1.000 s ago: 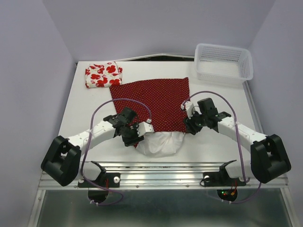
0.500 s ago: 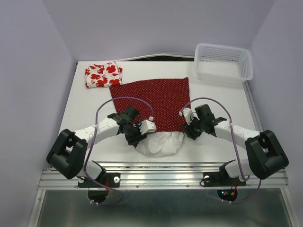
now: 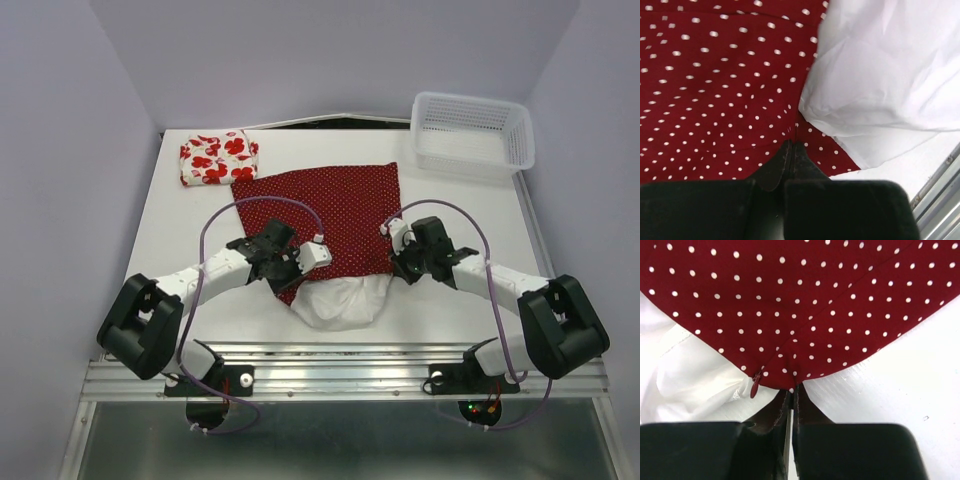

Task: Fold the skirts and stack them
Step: Flatten the skirt out

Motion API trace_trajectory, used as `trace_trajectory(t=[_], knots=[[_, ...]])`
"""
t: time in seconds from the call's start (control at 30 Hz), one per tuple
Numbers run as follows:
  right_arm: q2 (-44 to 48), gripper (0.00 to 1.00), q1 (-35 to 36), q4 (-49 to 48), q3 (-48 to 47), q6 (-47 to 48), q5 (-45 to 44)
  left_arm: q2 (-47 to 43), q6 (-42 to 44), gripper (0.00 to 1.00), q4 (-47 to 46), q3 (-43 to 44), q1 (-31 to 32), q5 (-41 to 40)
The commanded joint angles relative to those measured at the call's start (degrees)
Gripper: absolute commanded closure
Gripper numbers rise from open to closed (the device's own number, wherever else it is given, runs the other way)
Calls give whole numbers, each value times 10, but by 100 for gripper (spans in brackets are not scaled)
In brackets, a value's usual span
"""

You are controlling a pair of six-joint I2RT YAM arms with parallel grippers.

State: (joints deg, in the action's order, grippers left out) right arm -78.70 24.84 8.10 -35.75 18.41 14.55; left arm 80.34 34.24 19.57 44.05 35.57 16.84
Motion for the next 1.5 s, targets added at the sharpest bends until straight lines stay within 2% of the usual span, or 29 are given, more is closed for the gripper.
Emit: trace_trajectory(t=[0.0, 0.07, 0.17, 0.2, 0.33, 0.4, 0.5, 0.57, 0.7, 0.83, 0.9, 0.93, 1.03, 1.17, 1.23, 1.33, 1.43, 1.47], knots=[[25, 99, 6, -24, -32, -28, 5, -46, -48, 100, -44, 30, 2, -50], [37, 99, 6, -5, -49, -38, 2, -80, -80, 100, -62, 32, 2, -70], [49, 99, 6, 36, -90, -55, -14, -144, -124, 100, -100, 32, 2, -141], [51, 99, 6, 45, -102, -57, -18, -157, -164, 100, -104, 42, 1, -205], [46, 99, 0, 91, -166, -72, -32, -196, -245, 100, -123, 71, -54, -239], [17, 99, -1, 94, -198, -76, -46, -184, -269, 100, -124, 92, -68, -259], [-40, 99, -1, 101, -247, -87, -63, -90, -310, 100, -73, 145, -94, -254], [-72, 99, -1, 101, -269, -105, -66, -41, -320, 100, -78, 157, -102, -237], [-209, 99, -1, 150, -372, -130, -59, 55, -330, 100, -73, 195, -112, -225], [-289, 99, -35, 155, -437, -123, -92, 153, -332, 100, -63, 259, -171, -214], [-304, 99, -51, 159, -465, -119, -94, 161, -317, 100, -74, 277, -184, -226], [-309, 99, -57, 174, -511, -109, -74, 159, -293, 100, -93, 281, -189, -211], [-305, 99, -57, 202, -527, -107, -36, 158, -267, 100, -103, 284, -188, -198], [-328, 99, -52, 220, -549, -99, -44, 196, -258, 100, -77, 316, -186, -214], [-310, 99, -52, 218, -555, -109, -35, 177, -254, 100, -82, 313, -186, -206], [-266, 99, -52, 211, -554, -120, -21, 101, -245, 100, -124, 271, -186, -182], [-260, 99, -52, 263, -586, -110, 8, 82, -251, 100, -70, 320, -187, -142], [-254, 99, -52, 288, -603, -109, 12, 90, -257, 100, -24, 366, -187, -119]])
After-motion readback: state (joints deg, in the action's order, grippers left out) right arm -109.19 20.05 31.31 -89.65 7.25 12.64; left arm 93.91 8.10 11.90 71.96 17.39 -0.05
